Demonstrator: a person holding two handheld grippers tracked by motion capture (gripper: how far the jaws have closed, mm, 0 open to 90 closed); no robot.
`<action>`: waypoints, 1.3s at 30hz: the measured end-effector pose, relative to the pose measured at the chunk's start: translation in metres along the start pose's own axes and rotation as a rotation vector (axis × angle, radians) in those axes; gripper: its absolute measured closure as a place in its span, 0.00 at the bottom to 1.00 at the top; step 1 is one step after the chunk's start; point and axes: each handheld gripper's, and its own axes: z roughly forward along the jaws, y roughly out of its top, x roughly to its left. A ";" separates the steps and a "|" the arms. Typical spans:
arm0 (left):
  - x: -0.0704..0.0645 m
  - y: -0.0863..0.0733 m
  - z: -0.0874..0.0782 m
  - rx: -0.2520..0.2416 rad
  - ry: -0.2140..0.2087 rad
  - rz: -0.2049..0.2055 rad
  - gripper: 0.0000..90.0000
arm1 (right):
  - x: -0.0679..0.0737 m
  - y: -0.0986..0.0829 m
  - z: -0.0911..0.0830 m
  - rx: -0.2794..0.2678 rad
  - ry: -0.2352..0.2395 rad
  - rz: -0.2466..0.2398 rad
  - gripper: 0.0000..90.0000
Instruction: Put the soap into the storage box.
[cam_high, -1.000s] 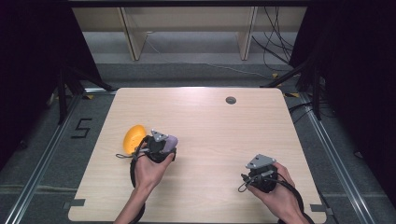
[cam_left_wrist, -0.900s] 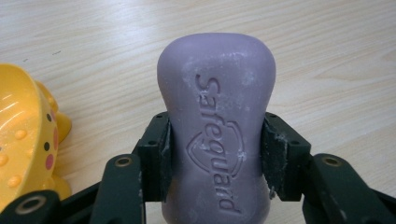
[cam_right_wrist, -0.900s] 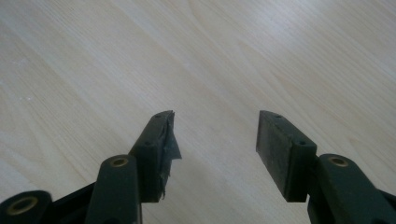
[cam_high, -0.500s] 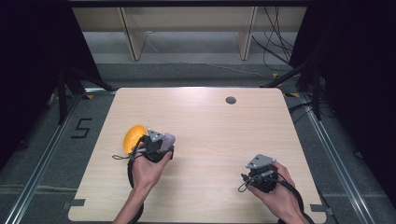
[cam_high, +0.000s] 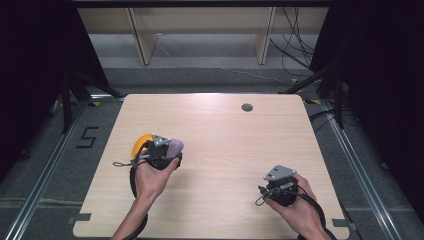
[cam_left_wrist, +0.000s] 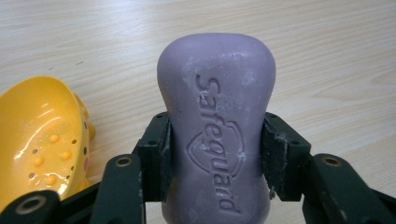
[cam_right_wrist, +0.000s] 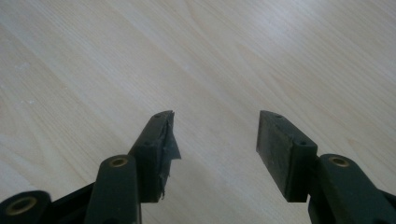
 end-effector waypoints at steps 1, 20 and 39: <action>0.000 0.000 0.000 0.000 0.000 0.000 0.55 | 0.000 0.000 0.000 0.000 0.000 0.000 0.52; 0.018 0.007 -0.009 0.025 0.014 -0.022 0.55 | 0.001 0.000 0.000 0.006 -0.002 0.010 0.52; 0.028 0.008 -0.012 0.024 0.025 -0.029 0.55 | 0.000 0.000 0.001 0.006 0.003 0.013 0.52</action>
